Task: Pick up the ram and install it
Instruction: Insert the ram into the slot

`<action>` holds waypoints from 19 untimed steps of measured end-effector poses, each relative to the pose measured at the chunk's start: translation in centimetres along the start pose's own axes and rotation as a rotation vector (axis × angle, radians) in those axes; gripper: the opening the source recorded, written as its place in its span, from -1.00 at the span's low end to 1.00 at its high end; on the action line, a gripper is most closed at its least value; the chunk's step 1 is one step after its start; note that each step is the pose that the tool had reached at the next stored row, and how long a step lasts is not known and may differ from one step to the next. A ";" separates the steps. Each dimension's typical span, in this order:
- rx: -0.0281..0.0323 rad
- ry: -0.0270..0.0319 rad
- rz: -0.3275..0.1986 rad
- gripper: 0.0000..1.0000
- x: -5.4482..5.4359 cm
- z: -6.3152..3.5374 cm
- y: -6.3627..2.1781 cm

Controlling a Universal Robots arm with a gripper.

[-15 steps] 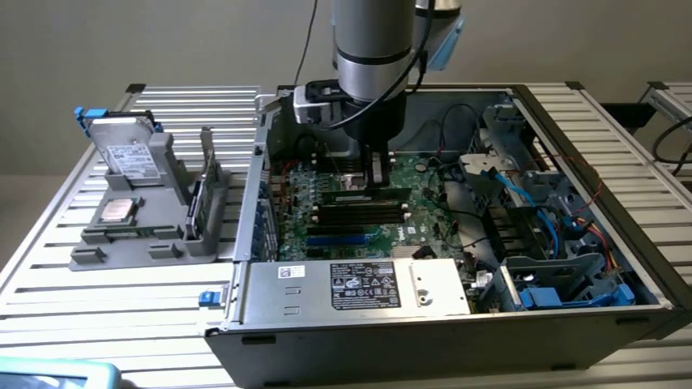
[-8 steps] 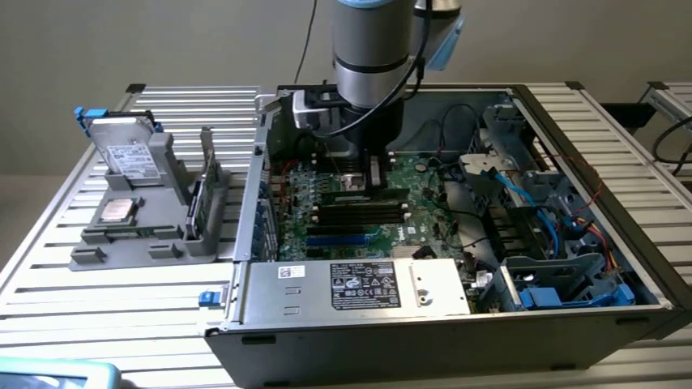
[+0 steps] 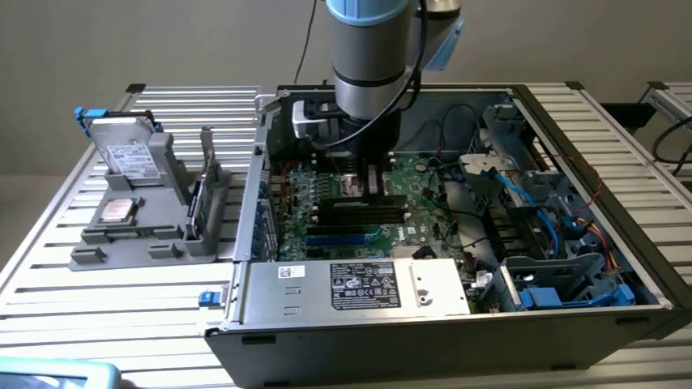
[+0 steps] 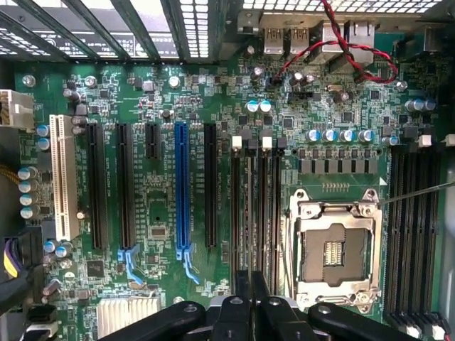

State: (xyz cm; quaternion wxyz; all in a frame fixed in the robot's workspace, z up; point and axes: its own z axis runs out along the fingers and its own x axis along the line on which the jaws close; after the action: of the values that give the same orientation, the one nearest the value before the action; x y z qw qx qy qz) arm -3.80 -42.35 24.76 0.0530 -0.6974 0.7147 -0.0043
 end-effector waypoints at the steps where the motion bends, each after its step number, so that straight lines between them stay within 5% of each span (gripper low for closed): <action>1: -0.0013 0.0003 0.001 -0.76 0.0 0.17 0.01; 19: -0.0083 0.0010 0.010 -0.76 0.3 1.00 0.08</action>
State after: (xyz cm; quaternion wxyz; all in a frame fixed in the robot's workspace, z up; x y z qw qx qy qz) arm -3.80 -42.60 23.74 0.0498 -0.6939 0.7184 -0.0014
